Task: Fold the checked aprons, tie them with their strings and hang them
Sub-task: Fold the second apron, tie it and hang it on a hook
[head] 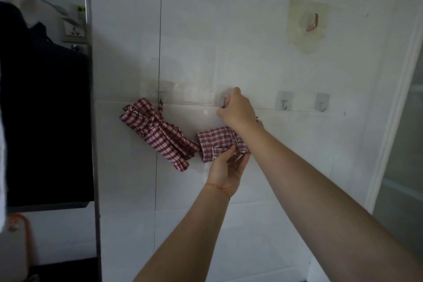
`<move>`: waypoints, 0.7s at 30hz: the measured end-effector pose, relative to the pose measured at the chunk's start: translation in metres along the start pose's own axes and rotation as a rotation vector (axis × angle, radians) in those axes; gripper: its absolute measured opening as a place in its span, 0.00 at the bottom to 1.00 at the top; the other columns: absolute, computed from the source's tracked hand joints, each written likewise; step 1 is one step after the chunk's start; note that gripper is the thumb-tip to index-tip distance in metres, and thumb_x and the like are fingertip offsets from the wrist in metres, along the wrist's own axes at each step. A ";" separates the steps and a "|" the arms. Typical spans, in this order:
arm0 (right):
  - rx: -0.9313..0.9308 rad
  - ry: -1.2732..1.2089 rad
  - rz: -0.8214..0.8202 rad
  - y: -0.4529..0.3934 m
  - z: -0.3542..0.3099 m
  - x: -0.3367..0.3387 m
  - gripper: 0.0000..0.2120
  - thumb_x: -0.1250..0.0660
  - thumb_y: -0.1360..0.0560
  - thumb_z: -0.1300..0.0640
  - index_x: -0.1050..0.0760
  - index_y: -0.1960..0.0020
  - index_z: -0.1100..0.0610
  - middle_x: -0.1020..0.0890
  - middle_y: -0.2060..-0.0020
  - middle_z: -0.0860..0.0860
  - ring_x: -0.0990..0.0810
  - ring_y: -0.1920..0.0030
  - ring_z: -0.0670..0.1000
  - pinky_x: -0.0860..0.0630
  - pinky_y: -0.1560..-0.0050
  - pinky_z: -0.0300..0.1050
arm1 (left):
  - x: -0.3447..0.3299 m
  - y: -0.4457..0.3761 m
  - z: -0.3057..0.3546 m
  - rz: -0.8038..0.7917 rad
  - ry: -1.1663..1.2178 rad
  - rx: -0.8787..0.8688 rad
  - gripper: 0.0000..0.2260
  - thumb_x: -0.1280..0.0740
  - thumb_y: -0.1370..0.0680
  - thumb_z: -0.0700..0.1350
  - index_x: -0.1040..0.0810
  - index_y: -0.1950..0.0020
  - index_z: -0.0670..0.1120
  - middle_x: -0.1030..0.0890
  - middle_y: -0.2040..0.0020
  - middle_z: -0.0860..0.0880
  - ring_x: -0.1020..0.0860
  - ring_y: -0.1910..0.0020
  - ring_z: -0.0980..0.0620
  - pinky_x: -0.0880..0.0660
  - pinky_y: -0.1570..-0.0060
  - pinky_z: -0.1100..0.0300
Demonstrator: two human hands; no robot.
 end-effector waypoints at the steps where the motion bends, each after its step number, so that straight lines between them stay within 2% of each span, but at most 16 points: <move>1: 0.025 0.013 -0.008 0.005 0.002 -0.001 0.17 0.31 0.27 0.60 0.32 0.41 0.58 0.24 0.53 0.52 0.22 0.52 0.54 0.28 0.58 0.46 | 0.001 0.000 -0.002 -0.002 0.012 0.005 0.05 0.36 0.21 0.34 0.22 0.48 0.37 0.19 0.52 0.40 0.19 0.52 0.45 0.18 0.50 0.52; 3: 0.076 0.094 -0.016 0.015 0.008 -0.003 0.20 0.28 0.29 0.57 0.33 0.41 0.59 0.25 0.50 0.55 0.24 0.49 0.56 0.26 0.53 0.50 | 0.003 0.001 -0.006 -0.015 0.019 0.012 0.06 0.37 0.20 0.34 0.21 0.48 0.37 0.19 0.52 0.40 0.20 0.50 0.44 0.19 0.50 0.52; 5: 0.131 0.242 0.043 0.027 0.016 -0.001 0.23 0.27 0.29 0.52 0.33 0.40 0.58 0.26 0.46 0.55 0.26 0.45 0.57 0.28 0.47 0.52 | 0.003 0.003 -0.010 -0.050 0.015 0.020 0.07 0.38 0.19 0.34 0.21 0.47 0.36 0.18 0.52 0.40 0.20 0.49 0.44 0.19 0.49 0.52; 8: 0.238 0.337 0.283 0.055 0.021 0.012 0.24 0.27 0.29 0.47 0.30 0.41 0.58 0.26 0.46 0.55 0.27 0.45 0.57 0.29 0.45 0.52 | 0.010 0.007 -0.016 -0.064 -0.046 0.050 0.08 0.40 0.19 0.36 0.23 0.44 0.38 0.18 0.49 0.40 0.19 0.50 0.44 0.18 0.53 0.53; 11: 0.228 0.316 0.541 0.090 0.039 0.028 0.17 0.32 0.27 0.47 0.28 0.48 0.59 0.25 0.53 0.54 0.27 0.52 0.56 0.30 0.54 0.49 | 0.039 0.018 -0.031 0.080 -0.294 0.108 0.08 0.38 0.19 0.40 0.24 0.42 0.40 0.20 0.46 0.41 0.19 0.50 0.44 0.21 0.53 0.52; 13: 0.149 0.166 0.583 0.111 0.063 0.033 0.08 0.36 0.23 0.55 0.30 0.53 0.60 0.26 0.61 0.53 0.27 0.61 0.55 0.36 0.67 0.43 | 0.067 0.030 -0.037 0.215 -0.527 0.116 0.08 0.36 0.19 0.42 0.24 0.42 0.40 0.20 0.49 0.43 0.19 0.52 0.46 0.22 0.55 0.54; 15: 0.010 0.041 0.454 0.129 0.098 0.016 0.08 0.41 0.19 0.57 0.32 0.57 0.58 0.30 0.70 0.49 0.30 0.72 0.52 0.45 0.73 0.41 | 0.093 0.042 -0.037 0.341 -0.718 0.094 0.07 0.35 0.20 0.42 0.23 0.45 0.41 0.20 0.55 0.45 0.20 0.58 0.48 0.22 0.58 0.57; 16: -0.041 0.029 0.371 0.142 0.117 -0.001 0.10 0.43 0.19 0.57 0.34 0.59 0.58 0.33 0.74 0.48 0.33 0.75 0.50 0.46 0.73 0.42 | 0.109 0.050 -0.038 0.401 -0.804 0.079 0.06 0.35 0.21 0.41 0.22 0.46 0.41 0.21 0.57 0.45 0.21 0.61 0.49 0.23 0.59 0.58; 18: -0.128 -0.004 0.143 0.163 0.145 -0.037 0.14 0.43 0.19 0.57 0.35 0.63 0.57 0.33 0.75 0.49 0.34 0.75 0.50 0.43 0.72 0.43 | 0.132 0.059 -0.038 0.468 -0.945 0.054 0.06 0.36 0.21 0.40 0.22 0.47 0.40 0.21 0.61 0.46 0.23 0.66 0.50 0.25 0.63 0.59; 21: -0.252 -0.078 -0.352 0.211 0.178 -0.110 0.13 0.43 0.21 0.56 0.33 0.63 0.58 0.27 0.69 0.52 0.29 0.68 0.52 0.36 0.68 0.44 | 0.168 0.081 -0.035 0.496 -1.188 0.039 0.07 0.39 0.21 0.38 0.21 0.50 0.42 0.20 0.59 0.46 0.22 0.65 0.50 0.25 0.64 0.59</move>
Point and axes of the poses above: each hand's wrist, its own y-axis away from the middle knuckle, its own x-axis out of the back of the hand, z = x × y, the point moved 8 cm from there along -y, towards the middle knuckle
